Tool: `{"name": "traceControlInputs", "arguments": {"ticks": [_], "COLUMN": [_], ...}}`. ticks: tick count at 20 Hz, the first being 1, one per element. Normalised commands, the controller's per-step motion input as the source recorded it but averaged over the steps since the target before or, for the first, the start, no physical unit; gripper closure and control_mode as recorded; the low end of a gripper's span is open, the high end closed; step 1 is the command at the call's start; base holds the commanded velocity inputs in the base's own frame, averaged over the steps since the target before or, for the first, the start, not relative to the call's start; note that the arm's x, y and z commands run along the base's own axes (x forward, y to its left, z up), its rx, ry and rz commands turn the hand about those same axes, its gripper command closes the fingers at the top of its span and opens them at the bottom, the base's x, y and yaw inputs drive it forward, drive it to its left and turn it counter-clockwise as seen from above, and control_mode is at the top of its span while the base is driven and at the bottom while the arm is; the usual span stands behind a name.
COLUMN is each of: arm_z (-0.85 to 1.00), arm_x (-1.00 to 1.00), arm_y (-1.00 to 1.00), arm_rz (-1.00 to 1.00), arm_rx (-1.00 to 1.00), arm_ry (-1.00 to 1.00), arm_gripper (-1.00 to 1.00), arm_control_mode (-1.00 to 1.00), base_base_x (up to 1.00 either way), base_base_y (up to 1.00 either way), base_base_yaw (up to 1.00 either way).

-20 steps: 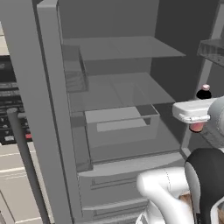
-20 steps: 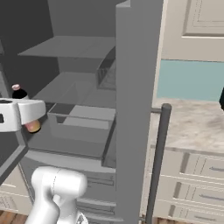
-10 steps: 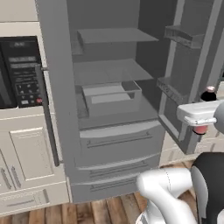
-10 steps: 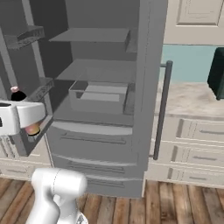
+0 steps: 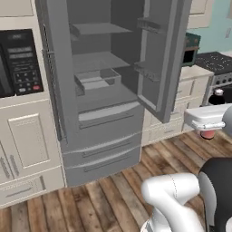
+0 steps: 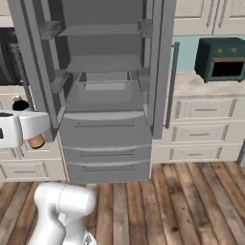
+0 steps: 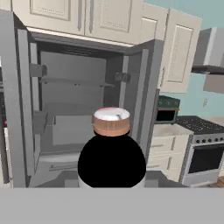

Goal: Open the fridge, grab two sodas, and place both sodas inside the bowl with ice on the dining counter.

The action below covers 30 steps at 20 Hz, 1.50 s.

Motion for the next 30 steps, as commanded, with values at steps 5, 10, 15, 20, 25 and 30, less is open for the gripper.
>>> {"name": "traceControlInputs", "arguments": {"ticks": [5, 10, 15, 20, 25, 30], "arm_z": [0.0, 0.0, 0.0, 0.0, 0.0, 0.0], "arm_x": [0.0, 0.0, 0.0, 0.0, 0.0, 0.0], "arm_y": [0.0, 0.0, 0.0, 0.0, 0.0, 0.0], "arm_rz": [0.0, 0.0, 0.0, 0.0, 0.0, 0.0], "arm_rx": [0.0, 0.0, 0.0, 0.0, 0.0, 0.0], "arm_ry": [0.0, 0.0, 0.0, 0.0, 0.0, 0.0], "arm_gripper": [1.0, 1.0, 1.0, 1.0, 1.0, 1.0], "arm_control_mode": [1.0, 1.0, 1.0, 1.0, 1.0, 1.0], "base_base_x": [-1.0, -1.0, -1.0, -1.0, -0.96, -0.85], "base_base_y": [0.32, 0.03, -0.38, -0.54, -0.71, -0.78], "base_base_yaw": [-0.38, -0.36, -0.3, -0.27, -0.25, -0.27]}}
